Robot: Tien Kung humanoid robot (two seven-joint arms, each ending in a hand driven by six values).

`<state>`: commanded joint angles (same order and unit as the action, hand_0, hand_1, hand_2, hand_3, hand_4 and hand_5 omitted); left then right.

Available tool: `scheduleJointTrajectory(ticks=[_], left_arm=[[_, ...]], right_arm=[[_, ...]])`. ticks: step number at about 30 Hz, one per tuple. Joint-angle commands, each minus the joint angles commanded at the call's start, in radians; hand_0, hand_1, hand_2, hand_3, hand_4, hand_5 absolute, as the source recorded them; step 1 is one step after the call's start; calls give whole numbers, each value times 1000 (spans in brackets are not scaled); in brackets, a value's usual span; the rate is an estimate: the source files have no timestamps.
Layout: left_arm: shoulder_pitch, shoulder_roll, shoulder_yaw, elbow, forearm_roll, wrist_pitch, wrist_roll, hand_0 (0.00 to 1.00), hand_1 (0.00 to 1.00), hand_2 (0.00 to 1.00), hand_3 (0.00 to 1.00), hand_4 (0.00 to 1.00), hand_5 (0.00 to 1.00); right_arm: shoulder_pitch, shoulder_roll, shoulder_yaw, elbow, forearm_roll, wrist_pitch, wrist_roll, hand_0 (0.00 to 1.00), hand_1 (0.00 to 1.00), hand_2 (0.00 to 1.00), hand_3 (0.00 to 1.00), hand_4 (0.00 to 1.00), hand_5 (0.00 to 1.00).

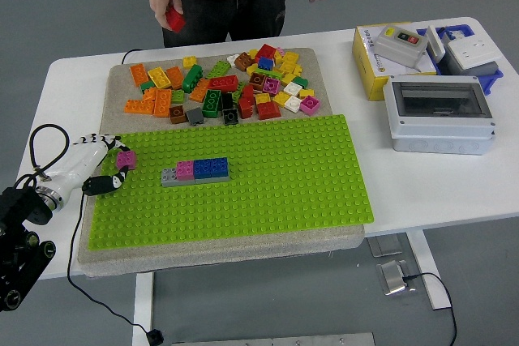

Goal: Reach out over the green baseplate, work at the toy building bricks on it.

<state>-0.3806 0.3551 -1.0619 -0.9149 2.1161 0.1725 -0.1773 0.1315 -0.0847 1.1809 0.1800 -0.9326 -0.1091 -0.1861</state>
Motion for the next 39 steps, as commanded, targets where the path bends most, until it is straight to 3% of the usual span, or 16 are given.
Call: scheduleJointTrajectory(ticks=[9, 15, 21, 31, 39], left_arm=[[29, 44, -9, -140, -48, -12, 23, 998, 959, 913, 558, 406, 277], [95, 63, -18, -236, -91, -32, 52, 998, 960, 913, 554, 396, 264], [162, 19, -54, -287, -99, -30, 71, 998, 962, 913, 551, 402, 262], [178, -54, -56, -297, -94, -29, 87, 998, 961, 913, 546, 406, 264], [183, -69, -39, -305, -90, -40, 107, 998, 961, 914, 546, 408, 265]], right_arm=[[-1, -4, 7, 0, -6, -1, 1, 630, 613, 622, 614, 395, 757], [-3, -8, 15, 0, -10, -3, 4, 630, 613, 622, 614, 395, 757], [-8, -9, 37, 0, -28, -2, 3, 630, 612, 622, 614, 395, 757], [-9, -7, 42, 0, -34, -2, 3, 630, 614, 623, 614, 395, 758], [-11, -8, 44, 0, -34, -3, 5, 630, 613, 623, 614, 395, 758]])
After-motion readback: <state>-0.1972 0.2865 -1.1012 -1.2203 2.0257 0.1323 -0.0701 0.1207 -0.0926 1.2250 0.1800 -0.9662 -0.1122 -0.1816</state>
